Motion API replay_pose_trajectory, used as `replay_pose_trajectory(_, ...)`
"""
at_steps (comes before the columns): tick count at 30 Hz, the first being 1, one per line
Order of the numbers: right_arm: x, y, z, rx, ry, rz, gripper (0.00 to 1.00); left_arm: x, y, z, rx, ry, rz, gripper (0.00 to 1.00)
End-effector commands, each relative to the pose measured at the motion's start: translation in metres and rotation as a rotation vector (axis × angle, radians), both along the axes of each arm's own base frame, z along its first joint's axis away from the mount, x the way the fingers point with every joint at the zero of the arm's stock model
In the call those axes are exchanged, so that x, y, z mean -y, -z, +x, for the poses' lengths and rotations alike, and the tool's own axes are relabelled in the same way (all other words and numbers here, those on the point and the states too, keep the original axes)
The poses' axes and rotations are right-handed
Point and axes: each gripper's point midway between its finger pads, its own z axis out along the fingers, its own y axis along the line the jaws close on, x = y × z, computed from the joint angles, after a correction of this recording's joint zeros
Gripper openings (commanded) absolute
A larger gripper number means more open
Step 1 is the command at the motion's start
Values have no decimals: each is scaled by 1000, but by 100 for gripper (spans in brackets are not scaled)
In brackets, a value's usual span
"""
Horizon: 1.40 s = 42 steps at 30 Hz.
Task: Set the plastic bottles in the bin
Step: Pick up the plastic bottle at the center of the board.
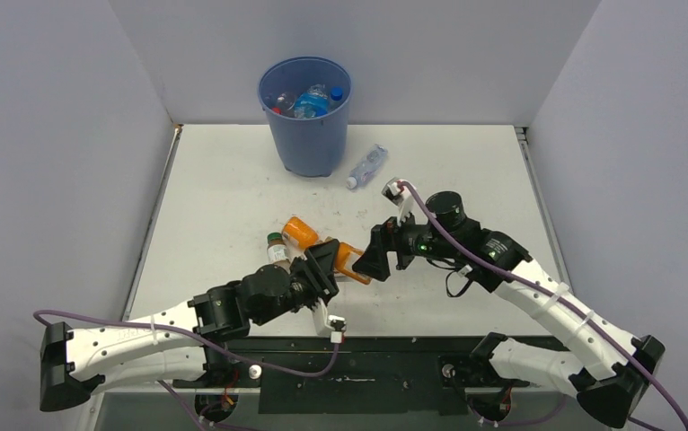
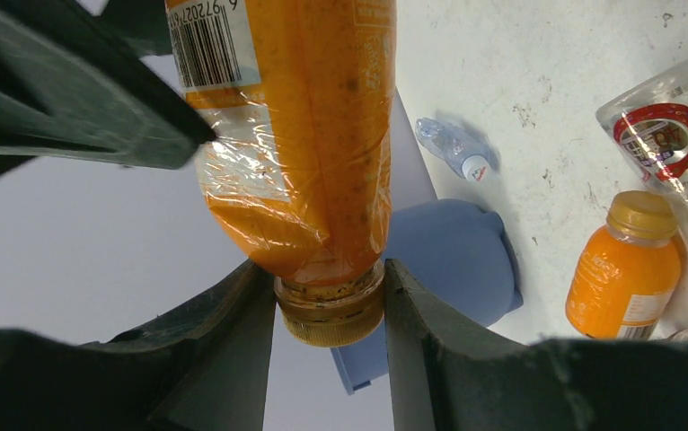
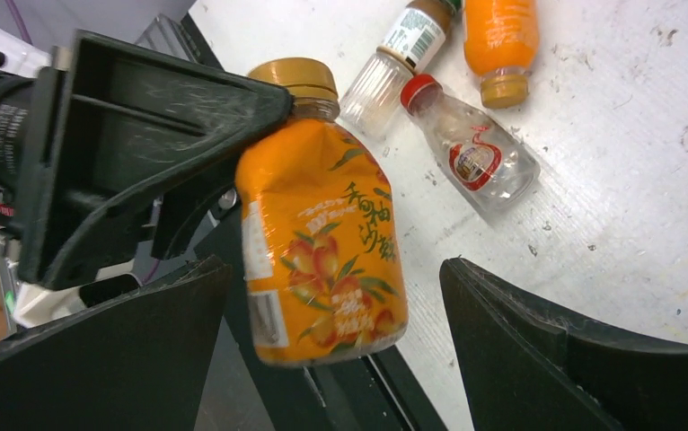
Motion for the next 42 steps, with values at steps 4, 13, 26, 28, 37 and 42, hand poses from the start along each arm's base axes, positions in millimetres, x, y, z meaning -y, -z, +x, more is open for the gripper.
replay_pose_trajectory(4, -8, 21, 5, -19, -53, -68, 90, 8, -44, -3, 78, 18, -31, 0)
replay_pose_trajectory(13, -13, 40, 1, -85, -80, -92, 95, 7, -44, -3, 87, 11, 10, 0)
replay_pose_trajectory(26, -18, 18, 1, -2, -74, 25, 40, 11, -58, -6, 19, 8, -131, 47)
replay_pose_trajectory(28, -13, -4, 4, 86, -41, 82, 38, 11, -66, -5, -40, -14, -233, 98)
replay_pose_trajectory(37, 37, -74, 3, 413, 185, 331, 35, 5, -110, -19, -587, -81, -876, 96)
replay_pose_trajectory(42, 53, -85, -5, 481, 232, 419, 35, 18, -131, -39, -997, -49, -1145, 96)
